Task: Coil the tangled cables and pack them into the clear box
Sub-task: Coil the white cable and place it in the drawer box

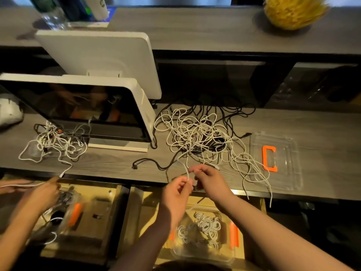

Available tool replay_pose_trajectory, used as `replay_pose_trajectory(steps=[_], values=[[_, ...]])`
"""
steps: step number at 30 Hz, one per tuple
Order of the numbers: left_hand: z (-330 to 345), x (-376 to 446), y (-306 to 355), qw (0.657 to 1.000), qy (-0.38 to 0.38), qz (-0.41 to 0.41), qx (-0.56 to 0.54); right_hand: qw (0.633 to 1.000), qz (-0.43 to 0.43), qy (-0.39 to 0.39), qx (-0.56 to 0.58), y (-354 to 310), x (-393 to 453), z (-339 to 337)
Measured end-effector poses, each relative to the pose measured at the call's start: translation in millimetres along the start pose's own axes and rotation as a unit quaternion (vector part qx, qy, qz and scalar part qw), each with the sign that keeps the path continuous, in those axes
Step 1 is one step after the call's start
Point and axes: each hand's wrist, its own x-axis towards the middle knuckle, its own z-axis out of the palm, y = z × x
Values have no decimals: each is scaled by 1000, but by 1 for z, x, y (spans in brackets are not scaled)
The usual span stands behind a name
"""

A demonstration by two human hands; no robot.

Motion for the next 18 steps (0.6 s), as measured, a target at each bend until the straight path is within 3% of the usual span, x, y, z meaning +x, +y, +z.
replay_pose_trajectory(steps=[2, 4, 9, 13, 18], values=[[11, -22, 7, 995, -4, 65, 69, 999, -6, -35, 10, -9, -16, -9], [20, -40, 11, 981, 4, 133, 138, 995, -54, -59, -56, -12, -28, -16], [25, -67, 18, 956, 4, 250, 156, 955, -177, -26, -235, -16, -56, -38], [30, -71, 45, 981, 67, 162, 88, 914, -253, -1, -316, -33, -78, -65], [41, -40, 75, 972, 12, 165, 166, 884, -295, -37, -361, -59, -100, -93]])
